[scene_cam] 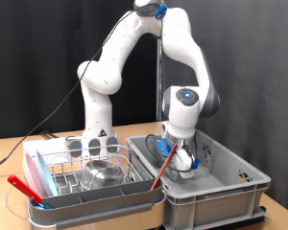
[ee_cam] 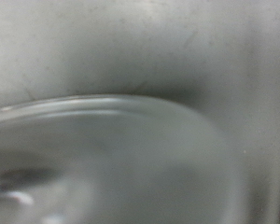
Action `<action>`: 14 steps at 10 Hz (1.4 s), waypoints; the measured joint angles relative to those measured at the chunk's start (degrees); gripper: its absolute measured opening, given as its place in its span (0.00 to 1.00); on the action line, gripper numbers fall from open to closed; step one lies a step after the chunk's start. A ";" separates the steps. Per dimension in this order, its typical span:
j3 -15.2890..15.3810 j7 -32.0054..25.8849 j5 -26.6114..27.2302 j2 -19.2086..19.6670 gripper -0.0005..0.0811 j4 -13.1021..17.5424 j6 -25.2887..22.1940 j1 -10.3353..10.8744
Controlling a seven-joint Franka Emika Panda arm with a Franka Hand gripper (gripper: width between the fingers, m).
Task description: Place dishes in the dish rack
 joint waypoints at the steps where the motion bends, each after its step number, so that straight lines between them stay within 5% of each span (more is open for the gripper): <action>1: -0.03 0.00 -0.02 0.00 0.65 -0.02 0.00 0.00; 2: -0.07 -0.03 -0.03 0.00 0.87 -0.04 0.08 0.00; 4: -0.11 -1.12 0.18 -0.01 0.96 -0.28 1.59 0.02; 7: -0.10 -4.97 2.63 -0.01 1.00 -1.60 6.05 0.37; 14: -1.51 -6.58 4.49 0.78 1.00 -0.48 7.23 1.79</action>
